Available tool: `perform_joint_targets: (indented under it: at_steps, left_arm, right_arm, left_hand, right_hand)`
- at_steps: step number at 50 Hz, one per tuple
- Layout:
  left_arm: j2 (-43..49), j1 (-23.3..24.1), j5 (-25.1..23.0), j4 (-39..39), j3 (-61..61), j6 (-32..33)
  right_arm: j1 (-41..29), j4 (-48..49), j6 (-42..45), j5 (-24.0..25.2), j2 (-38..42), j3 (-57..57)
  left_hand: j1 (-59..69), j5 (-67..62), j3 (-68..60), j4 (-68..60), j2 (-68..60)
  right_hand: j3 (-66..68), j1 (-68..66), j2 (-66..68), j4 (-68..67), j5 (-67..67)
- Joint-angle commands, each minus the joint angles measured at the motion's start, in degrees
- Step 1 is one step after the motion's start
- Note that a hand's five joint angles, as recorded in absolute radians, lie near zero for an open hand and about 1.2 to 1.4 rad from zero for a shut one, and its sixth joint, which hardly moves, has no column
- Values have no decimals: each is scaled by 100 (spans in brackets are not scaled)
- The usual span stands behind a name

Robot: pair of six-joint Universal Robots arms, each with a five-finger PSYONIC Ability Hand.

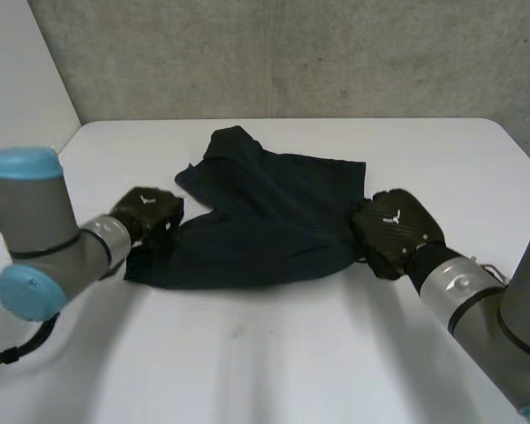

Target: Fold the shorts.

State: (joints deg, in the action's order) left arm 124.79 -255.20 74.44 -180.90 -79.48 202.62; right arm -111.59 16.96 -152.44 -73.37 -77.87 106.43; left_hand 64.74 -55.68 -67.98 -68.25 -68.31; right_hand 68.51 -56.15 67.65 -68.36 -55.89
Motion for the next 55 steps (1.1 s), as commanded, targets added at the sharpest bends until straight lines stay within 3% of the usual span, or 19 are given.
perform_joint_targets:
  at_steps: [1, 6, 14, 23, 33, 36, 37, 38, 45, 55]
  left_arm:
    - [-1886, 84, 123, 468, -322, -126]
    - [-3344, 58, 589, 626, -568, -240]
    - [-4234, 5, 704, 670, -945, -293]
    - [-4051, -21, 669, 565, -2351, -249]
    - [-3558, -83, 757, -156, -3222, -240]
    - [-3629, -153, 748, -226, -3407, -240]
    - [-3707, -145, 757, -226, -3477, -232]
    - [-3769, -136, 757, -226, -3513, -231]
    - [-3954, -109, 686, -314, -3873, -223]
    - [-3769, -30, 695, -613, -4110, -223]
  right_arm:
    - [-12, -271, -22, -37, -79, -702]
    - [-12, -1244, -49, -28, -316, -1588]
    - [-21, -2063, -49, -107, -369, -2503]
    - [-82, -2522, -5, -213, -255, -2312]
    - [-82, -2040, -22, -187, 167, -1232]
    - [-65, -1889, -22, -178, 167, -1002]
    - [-47, -1819, -22, -178, 167, -880]
    - [-47, -1784, -22, -169, 167, -818]
    - [-38, -1608, -40, -178, 167, -571]
    - [-82, -1581, -49, -178, 175, -562]
  left_hand:
    - [1526, -1432, -1202, -1175, -1169]
    - [1526, -1432, -1202, -1175, -1169]
    - [1526, -1432, -1202, -1175, -1169]
    - [1526, -1432, -1202, -1175, -1169]
    - [1526, -1432, -1202, -1175, -1169]
    - [-852, 945, 1176, 1203, 1209]
    - [-2210, 2303, 2534, 2561, 2567]
    - [-2490, 2583, 2814, 2841, 2847]
    - [-3567, 3661, 3891, 3919, 3924]
    - [-4057, 4150, 4381, 4408, 4414]
  right_hand:
    - [1149, -2385, 1235, -1164, -1411]
    - [1149, -2385, 1235, -1164, -1411]
    - [1149, -2385, 1235, -1164, -1411]
    - [1149, -2385, 1235, -1164, -1411]
    - [1149, -2385, 1235, -1164, -1411]
    - [1149, -2385, 1235, -1164, -1411]
    - [1149, -2385, 1235, -1164, -1411]
    - [1149, -2385, 1235, -1164, -1411]
    - [1149, -2385, 1235, -1164, -1411]
    - [1149, -2385, 1235, -1164, -1411]
